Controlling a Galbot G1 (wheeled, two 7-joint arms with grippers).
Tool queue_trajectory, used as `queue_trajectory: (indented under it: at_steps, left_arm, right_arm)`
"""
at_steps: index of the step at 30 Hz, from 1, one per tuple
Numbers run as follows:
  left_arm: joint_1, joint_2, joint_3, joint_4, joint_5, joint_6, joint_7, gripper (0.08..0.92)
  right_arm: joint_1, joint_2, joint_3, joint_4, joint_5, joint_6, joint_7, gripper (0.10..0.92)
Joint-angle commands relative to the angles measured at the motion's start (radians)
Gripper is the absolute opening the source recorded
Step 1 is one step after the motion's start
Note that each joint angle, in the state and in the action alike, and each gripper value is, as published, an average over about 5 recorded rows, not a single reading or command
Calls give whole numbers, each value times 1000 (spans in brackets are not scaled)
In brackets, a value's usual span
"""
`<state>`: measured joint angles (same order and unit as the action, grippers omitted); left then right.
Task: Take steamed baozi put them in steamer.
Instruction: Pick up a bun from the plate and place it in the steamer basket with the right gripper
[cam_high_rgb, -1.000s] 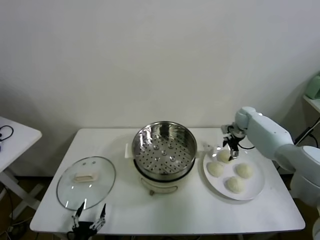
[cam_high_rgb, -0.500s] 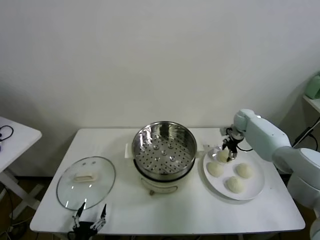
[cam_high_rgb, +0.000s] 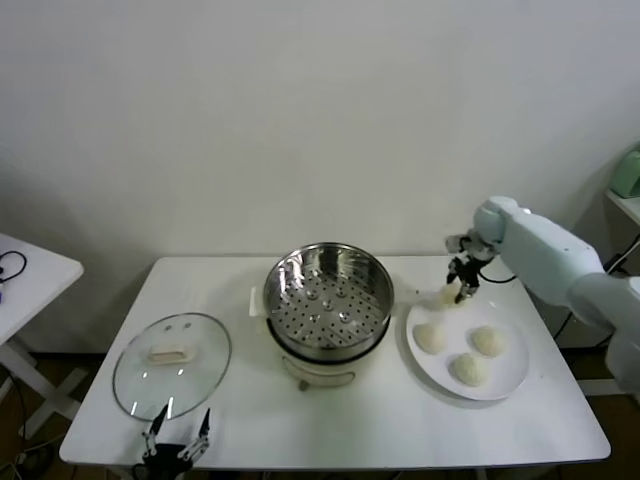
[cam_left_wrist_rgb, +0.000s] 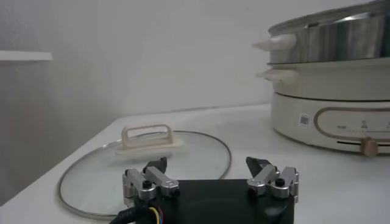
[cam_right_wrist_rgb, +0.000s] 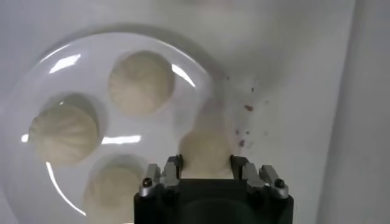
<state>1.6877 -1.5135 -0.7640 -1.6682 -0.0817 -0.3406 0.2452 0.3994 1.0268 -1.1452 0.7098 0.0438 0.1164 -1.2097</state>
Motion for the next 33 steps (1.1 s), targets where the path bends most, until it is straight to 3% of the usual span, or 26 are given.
queue_trajectory:
  at_steps: [1,7,11,22,33]
  left_arm:
    - [3,1,0,-5,3,0,-3,823]
    - [-5,-4,0,-4,9,5,-6,823]
    - [-14,-7,-3,2,14,7,-11,823]
    - [-29,-10,-11,-2,7,22,-20,823]
    - [-40,-12,-9,22,12,19,-22,823]
  right_arm:
    - [423,13,-291,274,216,77,-31,518]
    - [559,123,-314,487,271,221,-21,516]
    - [526,216,-280,559,193,324,44,508]
    - [232,359,-222,318,-220,588,192,509]
    - [71,359,-166,211,-331,661,235,507]
